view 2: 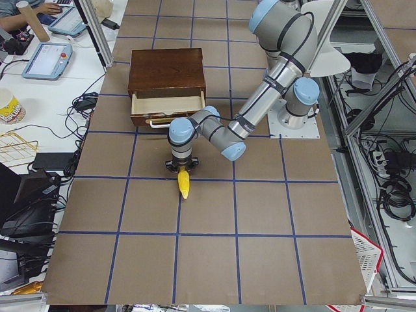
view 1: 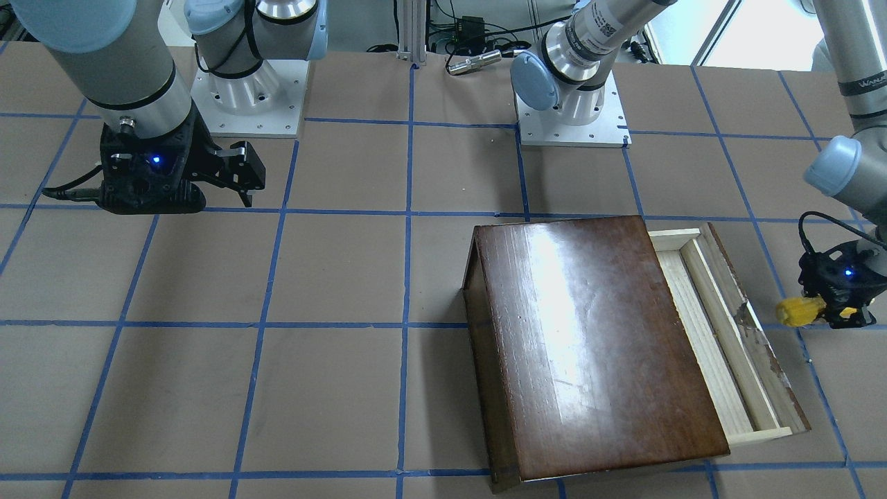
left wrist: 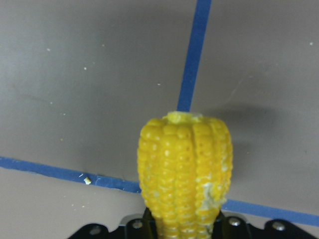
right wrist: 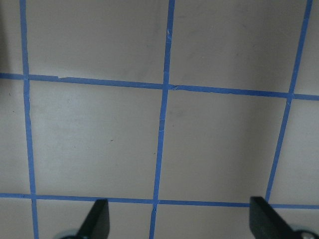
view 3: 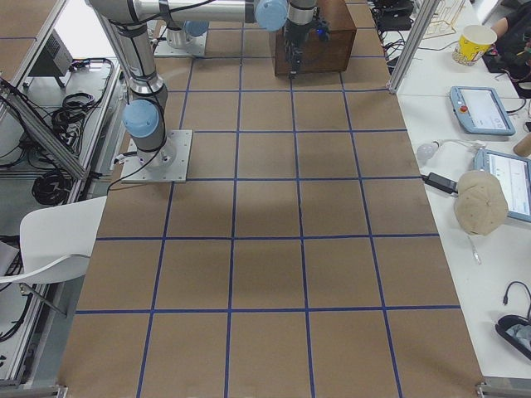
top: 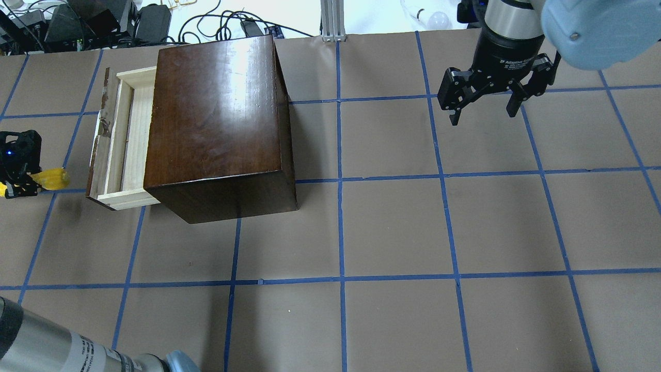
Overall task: Open drawer and put corn inside
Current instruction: 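Grasp the yellow corn cob with the left gripper and lift it, then carry the corn over the open drawer with the left gripper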
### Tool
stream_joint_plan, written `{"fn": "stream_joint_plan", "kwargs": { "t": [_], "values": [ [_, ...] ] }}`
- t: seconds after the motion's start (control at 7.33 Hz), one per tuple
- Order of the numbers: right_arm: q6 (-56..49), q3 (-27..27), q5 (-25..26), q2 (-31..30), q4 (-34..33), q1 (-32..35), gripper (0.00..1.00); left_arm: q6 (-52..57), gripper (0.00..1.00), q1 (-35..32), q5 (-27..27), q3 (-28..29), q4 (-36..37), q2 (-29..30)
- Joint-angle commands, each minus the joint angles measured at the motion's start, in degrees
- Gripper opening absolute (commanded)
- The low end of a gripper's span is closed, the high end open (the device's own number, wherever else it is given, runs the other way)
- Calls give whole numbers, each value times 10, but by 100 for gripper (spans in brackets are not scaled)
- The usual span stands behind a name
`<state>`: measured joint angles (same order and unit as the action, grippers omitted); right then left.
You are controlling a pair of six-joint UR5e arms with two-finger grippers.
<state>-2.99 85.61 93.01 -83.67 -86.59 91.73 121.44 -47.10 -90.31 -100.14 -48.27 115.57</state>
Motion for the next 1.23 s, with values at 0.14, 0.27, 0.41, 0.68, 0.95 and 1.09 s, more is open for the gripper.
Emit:
{"fn": "stream_joint_plan", "kwargs": {
  "t": [0.14,0.27,0.41,0.68,0.95,1.09],
  "values": [
    [0,0,0,0,-1,0,100,-2,0,-10,7,24,-91,-62],
    [0,0,0,-1,-1,0,100,-23,0,-13,29,40,-135,-81],
    [0,0,0,-1,-1,-1,100,-88,0,-26,29,57,-176,-97],
    [0,0,0,-1,-1,-1,100,-207,0,-72,23,90,-233,-130],
    [0,0,0,-1,0,-1,100,-354,0,-115,5,107,-240,-148],
    [0,0,0,0,0,-1,100,-440,0,-138,0,108,-241,-148]
  ]
}}
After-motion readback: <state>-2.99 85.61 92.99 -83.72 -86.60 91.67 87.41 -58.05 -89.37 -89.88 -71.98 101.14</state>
